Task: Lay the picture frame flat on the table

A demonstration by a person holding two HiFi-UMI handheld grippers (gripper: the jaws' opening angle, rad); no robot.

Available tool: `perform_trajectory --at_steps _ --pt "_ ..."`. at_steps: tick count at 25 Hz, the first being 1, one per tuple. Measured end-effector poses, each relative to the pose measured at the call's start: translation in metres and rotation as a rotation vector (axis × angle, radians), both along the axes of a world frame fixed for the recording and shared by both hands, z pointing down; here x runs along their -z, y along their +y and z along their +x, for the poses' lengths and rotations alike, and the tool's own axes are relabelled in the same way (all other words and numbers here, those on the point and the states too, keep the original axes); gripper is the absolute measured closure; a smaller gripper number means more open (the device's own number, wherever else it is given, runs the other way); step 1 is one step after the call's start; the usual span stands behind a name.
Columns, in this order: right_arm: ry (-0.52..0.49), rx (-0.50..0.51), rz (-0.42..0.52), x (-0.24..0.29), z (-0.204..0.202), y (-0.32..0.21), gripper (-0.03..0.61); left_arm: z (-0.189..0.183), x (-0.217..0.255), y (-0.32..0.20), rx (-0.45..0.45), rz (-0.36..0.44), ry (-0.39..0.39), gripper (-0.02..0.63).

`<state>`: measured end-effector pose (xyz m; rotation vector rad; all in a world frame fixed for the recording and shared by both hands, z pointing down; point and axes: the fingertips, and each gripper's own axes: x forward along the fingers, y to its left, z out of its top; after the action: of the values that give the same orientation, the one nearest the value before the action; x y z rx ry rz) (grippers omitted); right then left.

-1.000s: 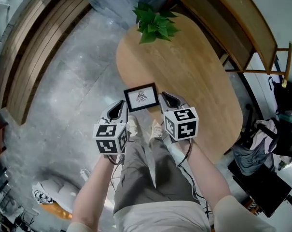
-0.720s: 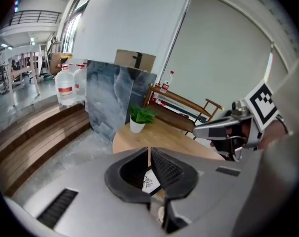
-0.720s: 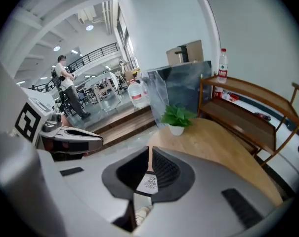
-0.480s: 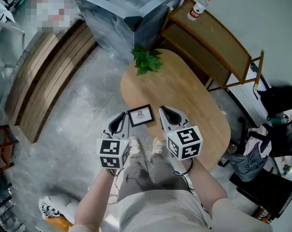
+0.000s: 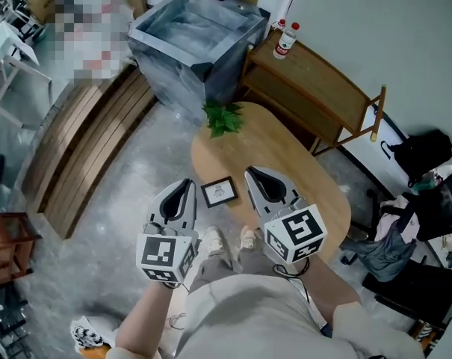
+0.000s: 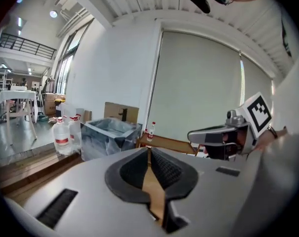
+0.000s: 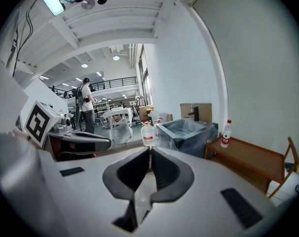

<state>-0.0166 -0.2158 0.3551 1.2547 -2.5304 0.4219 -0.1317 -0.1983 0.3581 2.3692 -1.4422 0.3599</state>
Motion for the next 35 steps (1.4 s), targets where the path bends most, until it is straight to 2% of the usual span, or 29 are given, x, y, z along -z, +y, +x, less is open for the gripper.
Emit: perform_trajectory --at_steps 4,8,11,15,18,20,23,27,31,35 --pt "0.019 0.015 0.062 0.05 0.005 0.018 0.575 0.006 0.047 0.016 -0.014 0.054 -0.011 0.594" --pt "-0.014 0.054 0.145 0.101 0.002 0.035 0.575 0.009 0.091 0.03 -0.035 0.146 -0.036 0.594" --pt "-0.031 0.083 0.202 0.135 0.0 0.047 0.575 0.01 0.117 0.042 -0.039 0.172 -0.025 0.594" --pt "-0.075 0.083 0.279 0.181 0.004 0.06 0.575 0.009 0.158 0.055 -0.036 0.254 0.024 0.594" --pt "-0.081 0.079 0.35 0.212 0.006 0.071 0.575 0.011 0.186 0.065 -0.067 0.326 0.025 0.594" --pt "-0.081 0.084 0.388 0.227 0.007 0.079 0.575 0.009 0.195 0.072 -0.069 0.331 0.022 0.594" --pt "-0.103 0.119 0.412 0.242 0.004 0.09 0.576 0.001 0.21 0.077 -0.045 0.363 0.027 0.594" --pt "-0.103 0.125 0.411 0.243 0.003 0.092 0.58 -0.002 0.217 0.077 -0.044 0.403 -0.01 0.594" --pt "-0.094 0.095 0.378 0.229 0.007 0.088 0.58 0.0 0.211 0.076 -0.053 0.389 -0.009 0.594" --pt "-0.028 0.075 0.382 0.221 0.01 0.085 0.58 0.002 0.208 0.076 -0.061 0.378 -0.009 0.594"
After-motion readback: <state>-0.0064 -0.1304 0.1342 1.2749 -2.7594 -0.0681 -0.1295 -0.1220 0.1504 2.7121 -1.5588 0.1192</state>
